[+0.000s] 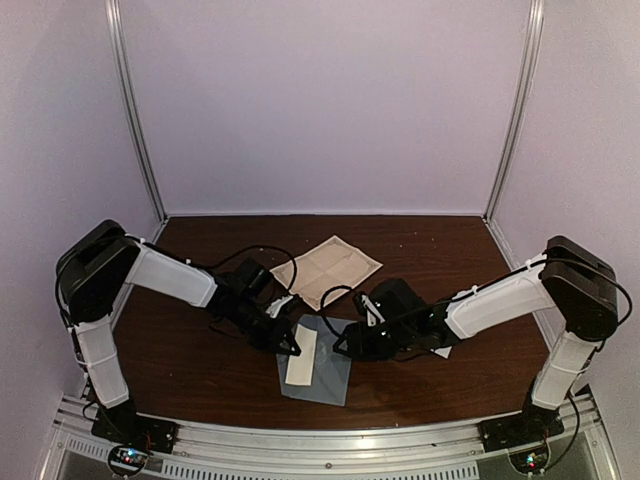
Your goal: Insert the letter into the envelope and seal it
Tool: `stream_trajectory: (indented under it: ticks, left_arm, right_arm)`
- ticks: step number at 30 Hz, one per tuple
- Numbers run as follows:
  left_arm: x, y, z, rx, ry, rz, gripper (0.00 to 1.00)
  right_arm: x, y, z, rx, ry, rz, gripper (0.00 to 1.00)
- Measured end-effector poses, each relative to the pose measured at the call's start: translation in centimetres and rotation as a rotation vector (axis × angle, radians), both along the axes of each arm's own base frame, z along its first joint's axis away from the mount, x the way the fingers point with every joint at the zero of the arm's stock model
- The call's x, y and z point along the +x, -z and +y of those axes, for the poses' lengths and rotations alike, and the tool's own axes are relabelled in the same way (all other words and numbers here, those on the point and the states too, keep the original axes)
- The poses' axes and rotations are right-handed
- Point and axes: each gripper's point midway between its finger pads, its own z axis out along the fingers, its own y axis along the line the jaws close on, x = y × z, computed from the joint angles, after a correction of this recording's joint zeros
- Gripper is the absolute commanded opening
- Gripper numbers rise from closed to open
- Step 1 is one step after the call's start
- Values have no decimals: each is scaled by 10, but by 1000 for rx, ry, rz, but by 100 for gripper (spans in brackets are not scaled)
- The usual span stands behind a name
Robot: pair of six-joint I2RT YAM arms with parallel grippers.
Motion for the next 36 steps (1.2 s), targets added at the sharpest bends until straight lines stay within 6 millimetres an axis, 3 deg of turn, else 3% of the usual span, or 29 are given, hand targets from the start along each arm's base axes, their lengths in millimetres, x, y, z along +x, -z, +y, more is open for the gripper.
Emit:
stream_trajectory:
  ticks: [20, 36]
  left_arm:
    - [18, -5, 16, 132, 29, -110, 0]
    - [15, -3, 19, 161, 43, -115, 0]
  right_arm:
    - [-2, 0, 1, -12, -3, 0, 56]
    - [-2, 0, 1, -12, -3, 0, 56]
